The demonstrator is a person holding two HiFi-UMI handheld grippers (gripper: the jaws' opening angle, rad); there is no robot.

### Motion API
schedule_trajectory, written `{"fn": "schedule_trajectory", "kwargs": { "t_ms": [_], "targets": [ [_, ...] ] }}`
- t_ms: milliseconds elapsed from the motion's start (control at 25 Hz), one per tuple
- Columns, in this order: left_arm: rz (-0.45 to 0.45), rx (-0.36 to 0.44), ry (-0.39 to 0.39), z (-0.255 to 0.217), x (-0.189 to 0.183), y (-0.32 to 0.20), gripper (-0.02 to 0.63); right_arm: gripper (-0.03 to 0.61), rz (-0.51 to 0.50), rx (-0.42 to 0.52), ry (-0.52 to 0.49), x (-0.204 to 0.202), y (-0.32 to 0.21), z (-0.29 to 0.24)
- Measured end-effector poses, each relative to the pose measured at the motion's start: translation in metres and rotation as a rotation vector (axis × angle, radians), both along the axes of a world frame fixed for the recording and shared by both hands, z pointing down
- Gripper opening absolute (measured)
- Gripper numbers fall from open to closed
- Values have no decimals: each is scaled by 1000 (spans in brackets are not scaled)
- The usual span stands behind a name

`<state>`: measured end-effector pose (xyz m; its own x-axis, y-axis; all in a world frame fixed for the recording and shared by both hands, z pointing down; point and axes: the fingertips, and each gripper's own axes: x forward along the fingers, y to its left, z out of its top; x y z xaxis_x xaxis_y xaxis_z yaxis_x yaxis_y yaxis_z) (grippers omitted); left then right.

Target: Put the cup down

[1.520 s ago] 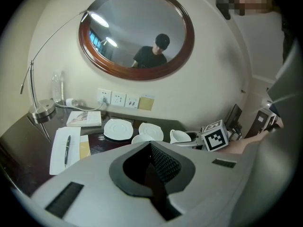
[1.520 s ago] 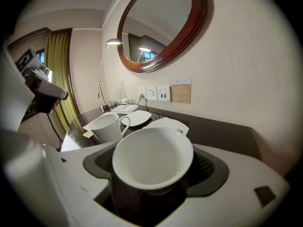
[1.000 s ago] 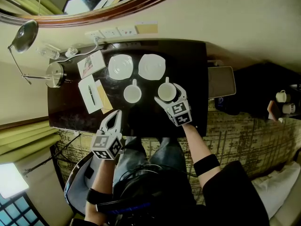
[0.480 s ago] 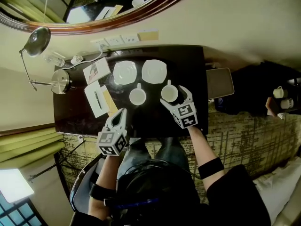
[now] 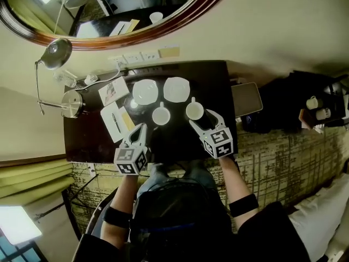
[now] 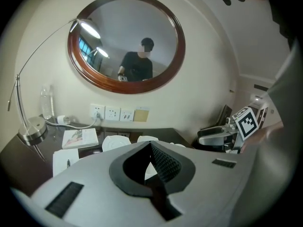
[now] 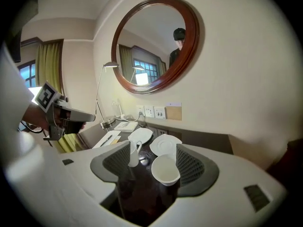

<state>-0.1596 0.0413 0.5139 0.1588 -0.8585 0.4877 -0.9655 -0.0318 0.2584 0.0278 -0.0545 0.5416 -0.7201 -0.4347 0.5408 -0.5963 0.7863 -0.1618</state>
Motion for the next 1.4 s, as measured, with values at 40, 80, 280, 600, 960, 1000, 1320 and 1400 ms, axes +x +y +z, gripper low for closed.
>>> {"fn": "schedule_trajectory", "kwargs": {
  "t_ms": [40,80,280,600,960,1000,1320,1400],
  "targets": [
    [13,4,0,-2,0,0,0,292,9,1,-8,0,2,-5],
    [26,9,0,-4,-1,0,0,273,14,6,-13,0,4,-10],
    [102,32,-18,-15,1,0,0,184,20,35,-37,-8,19,-34],
    [207,50,-31,-23,4,7,0,13,44,54,-28,-13,51,-33],
    [264,45,-11,-33,13,11,0,0,28,39,-49,-34,87,-31],
    [267,46,-14,-35,15,11,0,0,24,39,-51,-35,88,-31],
    [334,50,-35,-34,34,9,0,0,14,21,-56,-35,94,-31],
    [322,40,-38,-31,34,7,0,0,15,13,-55,-34,93,-30]
  ]
}}
